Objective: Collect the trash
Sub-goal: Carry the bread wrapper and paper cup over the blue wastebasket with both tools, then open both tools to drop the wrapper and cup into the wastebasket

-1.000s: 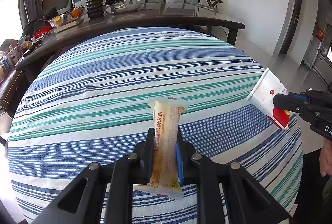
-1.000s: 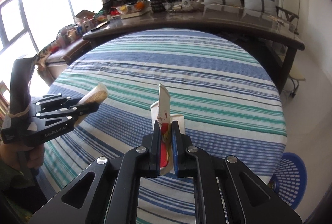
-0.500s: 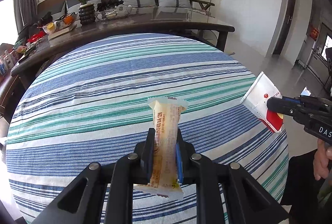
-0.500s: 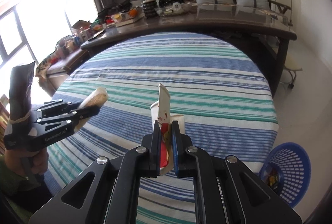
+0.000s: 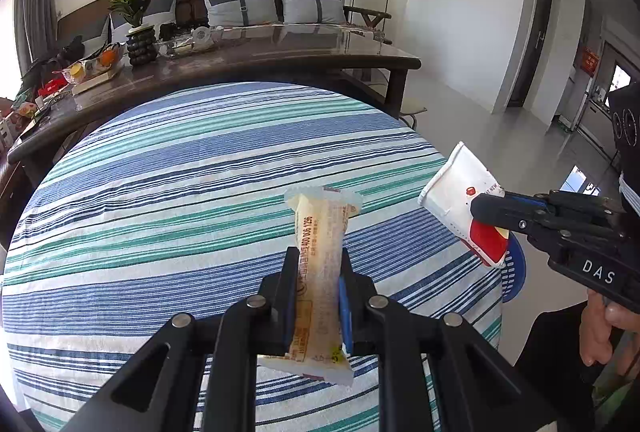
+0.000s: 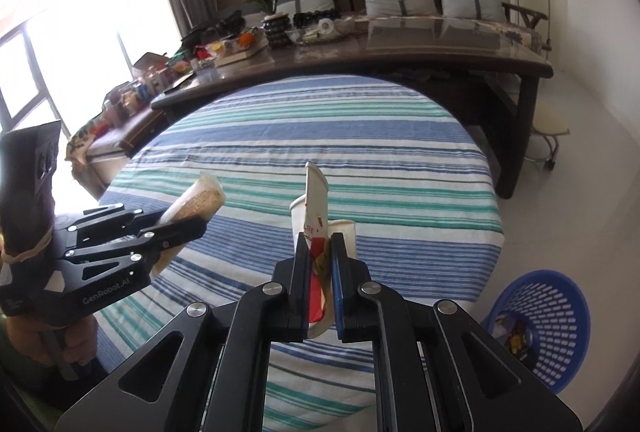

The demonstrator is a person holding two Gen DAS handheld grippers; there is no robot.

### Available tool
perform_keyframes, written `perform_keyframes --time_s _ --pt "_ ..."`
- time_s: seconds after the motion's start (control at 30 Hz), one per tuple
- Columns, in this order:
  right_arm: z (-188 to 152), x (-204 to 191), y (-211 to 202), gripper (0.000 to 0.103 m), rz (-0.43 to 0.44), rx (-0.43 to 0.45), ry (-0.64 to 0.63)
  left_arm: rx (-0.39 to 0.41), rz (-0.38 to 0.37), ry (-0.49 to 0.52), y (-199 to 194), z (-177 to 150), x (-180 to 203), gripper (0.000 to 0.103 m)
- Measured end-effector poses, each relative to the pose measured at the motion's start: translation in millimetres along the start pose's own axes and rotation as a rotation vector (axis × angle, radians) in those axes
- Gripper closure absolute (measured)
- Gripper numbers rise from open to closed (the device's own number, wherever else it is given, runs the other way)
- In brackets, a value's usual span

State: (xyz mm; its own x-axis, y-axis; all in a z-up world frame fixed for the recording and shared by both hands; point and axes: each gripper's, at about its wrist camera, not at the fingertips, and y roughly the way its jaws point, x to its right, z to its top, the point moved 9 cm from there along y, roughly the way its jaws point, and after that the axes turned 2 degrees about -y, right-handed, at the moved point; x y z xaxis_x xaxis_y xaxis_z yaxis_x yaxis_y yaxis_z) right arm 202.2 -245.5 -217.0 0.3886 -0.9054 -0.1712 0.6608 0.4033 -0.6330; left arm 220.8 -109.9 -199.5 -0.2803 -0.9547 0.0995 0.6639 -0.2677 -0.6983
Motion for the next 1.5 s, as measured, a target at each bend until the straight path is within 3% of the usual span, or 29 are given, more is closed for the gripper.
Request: perform_keyframes --time_s 0.43,0.93,1.07,1.23,1.4,1.5 --pt "10.3 20.7 -21.0 0.095 -0.043 0.023 0.000 0.023 -0.026 0.028 -2.3 10.1 41.9 0.086" --pt "5.7 86.0 -62.8 0.095 -0.150 0.030 0.013 -0.001 -0.117 0.107 15.9 18.5 123.3 0.086" --pt "-4.2 124.3 -70.8 0.095 -0.193 0.003 0.068 -0.045 -0.195 0.127 29.9 20.2 161.6 0.086" --pt "-27.3 197.7 -76.9 0.095 -0.240 -0.040 0.239 -0.148 -0.321 0.165 60.1 16.4 222.6 0.086" --pt "-56.4 269.2 -74.0 0.095 -0.281 -0.099 0.396 -0.238 -0.438 0.163 105.3 8.3 281.0 0.085" --pt "-72.2 301.8 -69.3 0.095 -0.302 -0.126 0.464 -0.276 -0.463 0.162 137.3 3.9 303.1 0.085"
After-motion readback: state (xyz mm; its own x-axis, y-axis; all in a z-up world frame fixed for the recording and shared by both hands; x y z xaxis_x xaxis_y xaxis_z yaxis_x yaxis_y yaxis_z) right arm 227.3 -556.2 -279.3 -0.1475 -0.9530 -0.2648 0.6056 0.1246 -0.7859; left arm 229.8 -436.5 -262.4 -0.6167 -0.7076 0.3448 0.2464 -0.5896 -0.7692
